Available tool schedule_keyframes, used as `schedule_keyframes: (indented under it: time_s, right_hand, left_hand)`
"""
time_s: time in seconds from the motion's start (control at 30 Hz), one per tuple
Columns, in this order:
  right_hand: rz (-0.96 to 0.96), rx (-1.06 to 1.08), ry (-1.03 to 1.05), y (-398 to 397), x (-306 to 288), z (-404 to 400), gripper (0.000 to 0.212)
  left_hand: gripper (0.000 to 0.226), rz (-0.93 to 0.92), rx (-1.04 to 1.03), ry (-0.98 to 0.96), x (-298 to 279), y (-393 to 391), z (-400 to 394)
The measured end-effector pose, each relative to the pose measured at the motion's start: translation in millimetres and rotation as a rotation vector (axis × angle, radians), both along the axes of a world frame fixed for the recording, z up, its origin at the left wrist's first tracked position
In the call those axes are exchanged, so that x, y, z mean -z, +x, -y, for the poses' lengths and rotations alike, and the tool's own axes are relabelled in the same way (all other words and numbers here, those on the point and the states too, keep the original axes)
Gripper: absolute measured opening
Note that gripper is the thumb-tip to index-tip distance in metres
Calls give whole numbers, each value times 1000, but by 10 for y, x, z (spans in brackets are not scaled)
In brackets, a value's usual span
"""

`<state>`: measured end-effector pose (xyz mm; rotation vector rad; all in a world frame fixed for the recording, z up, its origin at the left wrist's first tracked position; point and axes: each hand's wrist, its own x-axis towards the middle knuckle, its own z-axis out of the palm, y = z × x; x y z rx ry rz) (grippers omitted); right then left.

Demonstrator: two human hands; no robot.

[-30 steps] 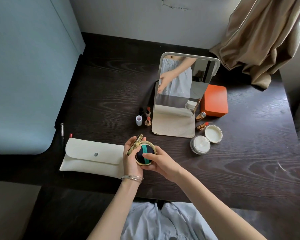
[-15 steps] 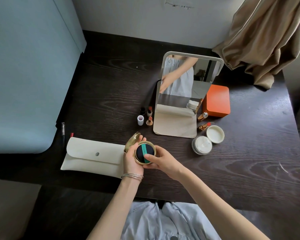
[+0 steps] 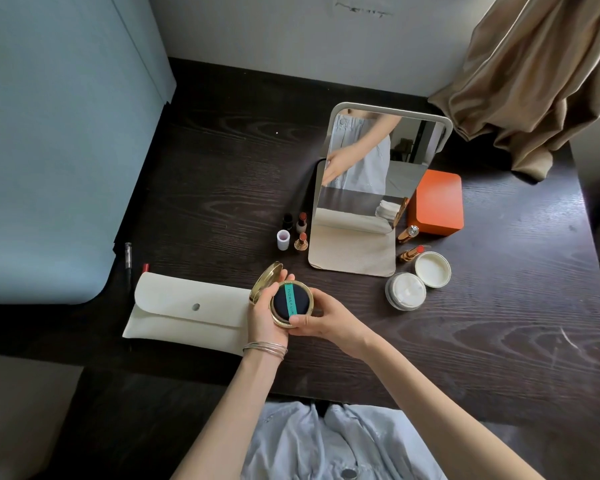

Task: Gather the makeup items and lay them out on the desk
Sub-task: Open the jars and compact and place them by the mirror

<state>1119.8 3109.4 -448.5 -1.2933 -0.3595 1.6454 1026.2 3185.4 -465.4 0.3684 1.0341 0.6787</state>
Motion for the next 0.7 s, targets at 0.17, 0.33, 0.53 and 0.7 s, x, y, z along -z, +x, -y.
schedule_keyframes:
  time_s: [0.17,0.33,0.53,0.7]
  right_hand:
    - [-84,134,-120,-29,-3,-44,41]
    - [-21,111,-155,-50,-7,-63,30]
    - [3,106,-163,-59,-25,-90,25]
    - [104,106,-225,-65,-27,-153,31]
  left_hand:
    - [28,34,22,-36,-29,-25,18]
    - [32,49,41,-18,11,-4,12]
    - [32,60,46,8,69,-34,-15]
    - [34,32,82,47,62,-21,-35]
